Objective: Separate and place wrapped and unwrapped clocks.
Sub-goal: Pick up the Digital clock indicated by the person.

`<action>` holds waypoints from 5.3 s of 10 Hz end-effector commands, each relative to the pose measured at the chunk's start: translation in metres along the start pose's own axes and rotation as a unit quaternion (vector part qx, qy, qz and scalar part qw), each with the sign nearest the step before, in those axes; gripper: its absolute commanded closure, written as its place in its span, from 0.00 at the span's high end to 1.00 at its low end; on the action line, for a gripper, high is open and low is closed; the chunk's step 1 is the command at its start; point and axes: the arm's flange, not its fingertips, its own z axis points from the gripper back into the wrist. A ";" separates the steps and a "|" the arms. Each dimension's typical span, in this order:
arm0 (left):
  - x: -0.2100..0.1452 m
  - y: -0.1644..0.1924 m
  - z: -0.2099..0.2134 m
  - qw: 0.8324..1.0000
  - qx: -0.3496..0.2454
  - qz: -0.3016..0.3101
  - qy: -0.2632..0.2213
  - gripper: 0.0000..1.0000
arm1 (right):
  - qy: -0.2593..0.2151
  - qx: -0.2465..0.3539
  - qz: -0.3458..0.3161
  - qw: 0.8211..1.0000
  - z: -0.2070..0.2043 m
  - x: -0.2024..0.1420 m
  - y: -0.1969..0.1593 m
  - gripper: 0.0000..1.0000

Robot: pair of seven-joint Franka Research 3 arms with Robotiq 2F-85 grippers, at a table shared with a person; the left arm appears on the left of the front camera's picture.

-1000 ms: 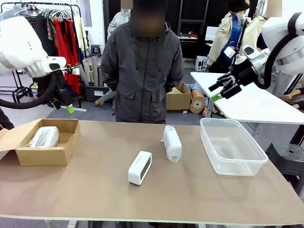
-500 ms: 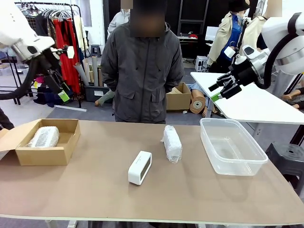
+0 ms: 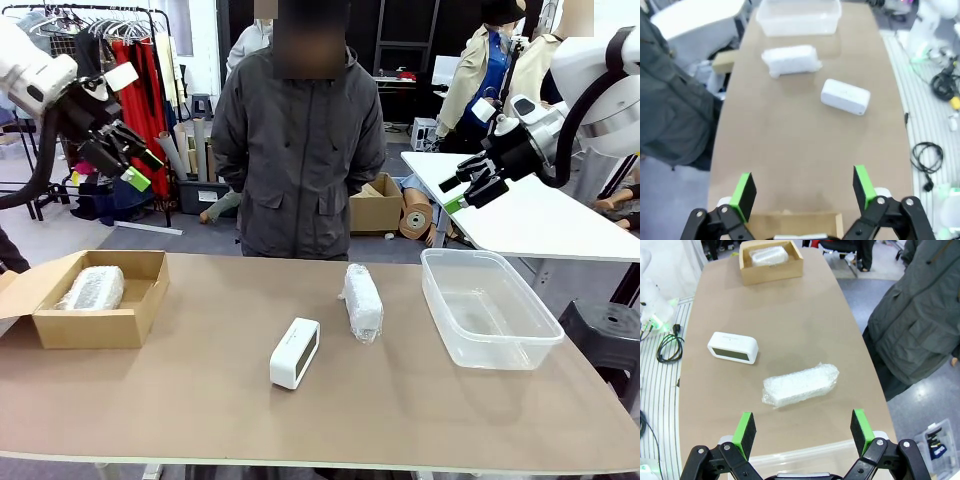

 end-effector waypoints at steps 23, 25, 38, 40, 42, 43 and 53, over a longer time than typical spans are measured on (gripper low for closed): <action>-0.015 0.029 0.008 0.997 0.011 -0.031 -0.071 1.00 | 0.000 -0.002 0.002 1.000 0.001 0.001 -0.001 1.00; -0.015 0.029 0.008 0.997 0.011 -0.031 -0.071 1.00 | 0.000 -0.002 0.002 1.000 0.001 0.001 -0.001 1.00; -0.015 0.029 0.008 0.997 0.011 -0.031 -0.071 1.00 | 0.000 -0.002 0.002 1.000 0.001 0.001 -0.001 1.00; -0.015 0.029 0.008 0.997 0.011 -0.031 -0.071 1.00 | 0.000 -0.002 0.002 1.000 0.001 0.001 -0.001 1.00; -0.015 0.029 0.008 0.997 0.011 -0.031 -0.071 1.00 | 0.000 -0.002 0.002 1.000 0.001 0.001 -0.001 1.00; -0.015 0.029 0.008 0.997 0.011 -0.031 -0.071 1.00 | 0.000 -0.002 0.002 1.000 0.001 0.001 -0.001 1.00; -0.015 0.029 0.008 0.997 0.011 -0.031 -0.071 1.00 | 0.000 0.000 0.000 1.000 0.000 0.000 0.000 1.00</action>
